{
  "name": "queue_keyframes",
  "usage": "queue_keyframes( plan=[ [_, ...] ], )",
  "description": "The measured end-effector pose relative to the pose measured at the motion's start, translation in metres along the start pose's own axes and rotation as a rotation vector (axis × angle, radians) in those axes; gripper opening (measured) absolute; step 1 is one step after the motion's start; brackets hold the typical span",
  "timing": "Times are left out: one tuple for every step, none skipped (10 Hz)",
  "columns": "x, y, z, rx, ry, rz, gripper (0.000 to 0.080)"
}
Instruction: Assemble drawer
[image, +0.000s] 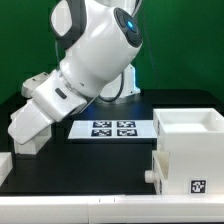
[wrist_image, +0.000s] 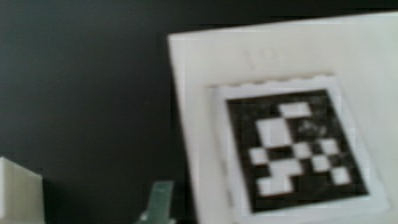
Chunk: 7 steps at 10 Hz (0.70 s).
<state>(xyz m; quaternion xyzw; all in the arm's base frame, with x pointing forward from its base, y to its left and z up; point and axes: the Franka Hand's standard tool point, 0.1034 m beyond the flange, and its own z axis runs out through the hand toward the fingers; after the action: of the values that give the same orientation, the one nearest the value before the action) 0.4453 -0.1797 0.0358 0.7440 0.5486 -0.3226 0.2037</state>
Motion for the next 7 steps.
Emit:
queue_keyframes(
  plan=[
    [0.003, -0.008, -0.008, 0.056, -0.036, -0.004, 0.0036],
    [0.012, -0.013, -0.023, 0.12, -0.075, -0.003, 0.0036],
    [0.02, -0.016, -0.048, 0.188, -0.077, -0.007, 0.0036],
    [0.025, -0.012, -0.082, 0.231, -0.05, 0.002, 0.0036],
    [0.025, 0.001, -0.104, 0.198, -0.017, 0.021, 0.0036],
    [0.022, 0.004, -0.108, 0.17, 0.031, 0.036, 0.0036],
    [0.02, 0.002, -0.101, 0.175, 0.07, 0.04, 0.0037]
  ],
)
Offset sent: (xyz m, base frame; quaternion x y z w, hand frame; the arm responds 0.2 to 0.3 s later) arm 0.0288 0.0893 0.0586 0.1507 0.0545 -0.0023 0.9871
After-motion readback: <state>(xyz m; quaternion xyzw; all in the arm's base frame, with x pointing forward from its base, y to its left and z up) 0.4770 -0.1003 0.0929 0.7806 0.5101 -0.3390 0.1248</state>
